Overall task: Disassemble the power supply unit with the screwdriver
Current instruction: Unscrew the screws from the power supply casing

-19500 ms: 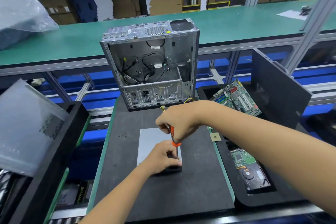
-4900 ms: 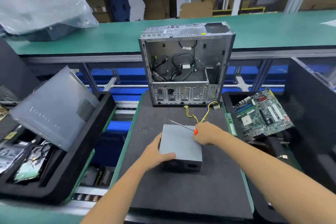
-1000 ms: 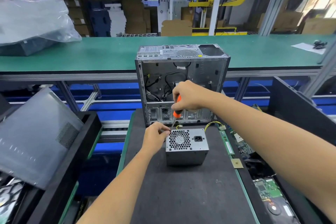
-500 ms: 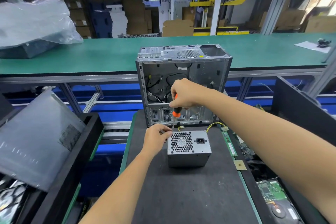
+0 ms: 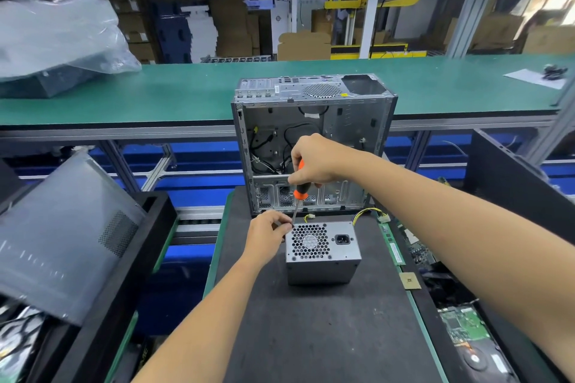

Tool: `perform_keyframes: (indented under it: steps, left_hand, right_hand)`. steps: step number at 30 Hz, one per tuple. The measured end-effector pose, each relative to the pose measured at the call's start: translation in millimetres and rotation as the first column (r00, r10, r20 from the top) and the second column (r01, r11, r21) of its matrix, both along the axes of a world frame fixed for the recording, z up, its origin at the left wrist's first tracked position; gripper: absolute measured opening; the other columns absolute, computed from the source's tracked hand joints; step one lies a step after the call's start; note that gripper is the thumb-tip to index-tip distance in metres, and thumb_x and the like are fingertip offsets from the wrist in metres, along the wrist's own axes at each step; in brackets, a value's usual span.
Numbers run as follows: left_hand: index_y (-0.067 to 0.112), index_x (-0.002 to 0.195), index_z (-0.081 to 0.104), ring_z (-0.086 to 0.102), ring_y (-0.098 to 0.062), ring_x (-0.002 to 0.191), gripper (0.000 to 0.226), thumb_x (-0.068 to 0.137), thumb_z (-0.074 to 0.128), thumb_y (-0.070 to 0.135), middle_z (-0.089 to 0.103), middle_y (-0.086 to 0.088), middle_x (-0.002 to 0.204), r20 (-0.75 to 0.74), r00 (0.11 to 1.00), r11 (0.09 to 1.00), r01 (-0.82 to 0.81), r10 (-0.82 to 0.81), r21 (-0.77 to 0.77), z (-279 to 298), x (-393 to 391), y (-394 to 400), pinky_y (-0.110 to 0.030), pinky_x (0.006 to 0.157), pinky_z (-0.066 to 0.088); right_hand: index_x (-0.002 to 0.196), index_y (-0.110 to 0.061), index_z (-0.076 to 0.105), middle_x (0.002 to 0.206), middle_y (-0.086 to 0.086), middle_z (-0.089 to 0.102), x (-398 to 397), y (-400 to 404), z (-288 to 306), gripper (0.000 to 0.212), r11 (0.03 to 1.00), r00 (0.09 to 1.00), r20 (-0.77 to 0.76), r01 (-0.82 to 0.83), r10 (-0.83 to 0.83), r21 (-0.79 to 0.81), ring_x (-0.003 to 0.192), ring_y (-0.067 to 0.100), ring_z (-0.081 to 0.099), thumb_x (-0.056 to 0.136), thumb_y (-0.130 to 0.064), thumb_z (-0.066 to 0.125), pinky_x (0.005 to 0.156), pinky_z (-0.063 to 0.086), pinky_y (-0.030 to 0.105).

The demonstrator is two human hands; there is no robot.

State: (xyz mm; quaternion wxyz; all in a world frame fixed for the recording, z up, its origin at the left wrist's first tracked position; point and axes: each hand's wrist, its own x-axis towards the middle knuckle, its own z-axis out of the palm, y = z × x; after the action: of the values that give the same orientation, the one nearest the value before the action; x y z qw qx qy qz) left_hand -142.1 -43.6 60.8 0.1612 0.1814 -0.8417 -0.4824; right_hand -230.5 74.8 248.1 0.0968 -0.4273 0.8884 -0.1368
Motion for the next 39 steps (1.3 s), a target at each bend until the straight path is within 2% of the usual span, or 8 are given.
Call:
perform_keyframes:
  steps: [5,10,13,16,23,29,32,39]
  left_hand:
    - [0.032,0.074,0.065,0.059,0.001,0.060,0.025,0.087,0.068,0.010,0.064,0.006,0.077,-0.019,1.000,1.000,0.005,-0.006,-0.026,0,2,1,-0.010,0.056,0.047]
    - [0.021,0.083,0.070,0.061,-0.009,0.072,0.011,0.087,0.067,0.011,0.063,0.006,0.081,-0.018,1.000,0.997,0.018,-0.019,-0.068,1,2,2,-0.028,0.070,0.055]
    - [0.016,0.088,0.072,0.059,-0.005,0.076,0.007,0.087,0.067,0.011,0.063,0.007,0.083,-0.033,0.999,0.991,0.021,-0.026,-0.134,-1,2,3,-0.023,0.071,0.051]
    - [0.014,0.089,0.072,0.057,-0.003,0.075,0.006,0.086,0.068,0.011,0.062,0.009,0.083,-0.044,0.998,0.982,0.025,-0.034,-0.190,-2,1,2,-0.017,0.070,0.045]
    - [0.018,0.085,0.070,0.056,-0.001,0.074,0.006,0.087,0.068,0.012,0.060,0.012,0.082,-0.027,0.999,0.980,0.032,-0.038,-0.195,-3,1,2,-0.009,0.064,0.040]
    - [0.020,0.081,0.068,0.055,-0.001,0.070,0.011,0.088,0.066,0.012,0.058,0.015,0.077,-0.031,0.999,0.989,0.011,-0.016,-0.147,-5,1,3,-0.010,0.061,0.040]
    - [0.019,0.082,0.069,0.059,-0.006,0.073,0.015,0.089,0.063,0.008,0.062,0.012,0.078,-0.031,0.999,0.996,0.013,-0.016,-0.084,-7,1,1,-0.019,0.067,0.050]
    - [0.029,0.078,0.068,0.062,-0.006,0.066,0.027,0.091,0.060,0.006,0.067,0.011,0.075,-0.014,1.000,1.000,-0.012,0.012,-0.004,-9,2,-3,-0.023,0.062,0.055]
  right_hand:
    - [0.082,0.000,0.067,0.069,0.014,0.072,1,-2,0,0.024,0.999,0.999,-0.028,-0.015,0.016,0.036,0.038,0.010,0.056,0.081,-0.024,0.069,0.032,0.037,0.013]
    - [0.081,0.002,0.068,0.061,0.012,0.069,-1,-2,0,0.026,0.999,0.999,-0.032,-0.013,0.014,0.044,0.031,0.005,0.049,0.082,-0.024,0.069,0.031,0.032,0.012]
    - [0.080,0.002,0.067,0.056,0.010,0.067,-1,-2,-1,0.025,1.000,1.000,-0.018,0.005,-0.005,0.031,0.031,0.007,0.051,0.082,-0.023,0.070,0.030,0.031,0.011]
    - [0.082,0.002,0.067,0.066,0.015,0.071,-2,-2,0,0.024,1.000,1.000,0.005,0.015,-0.015,0.027,0.038,0.012,0.058,0.083,-0.022,0.069,0.031,0.034,0.012]
    - [0.079,-0.004,0.065,0.065,0.013,0.071,-3,-2,-3,0.023,0.999,1.000,-0.014,0.020,-0.020,0.029,0.042,0.014,0.060,0.080,-0.026,0.070,0.036,0.037,0.016]
    - [0.077,-0.007,0.064,0.069,0.013,0.071,-4,-2,-6,0.020,1.000,1.000,-0.020,0.012,-0.012,-0.001,0.049,0.021,0.066,0.079,-0.026,0.071,0.041,0.044,0.021]
    - [0.077,-0.006,0.063,0.063,0.014,0.070,-4,-3,-6,0.020,1.000,1.000,-0.018,0.012,-0.012,-0.007,0.044,0.020,0.062,0.079,-0.025,0.071,0.043,0.047,0.023]
    - [0.075,-0.001,0.066,0.054,0.010,0.067,-2,-5,-5,0.018,0.998,0.998,-0.015,0.056,-0.056,-0.023,0.036,0.014,0.059,0.080,-0.018,0.067,0.034,0.036,0.014]
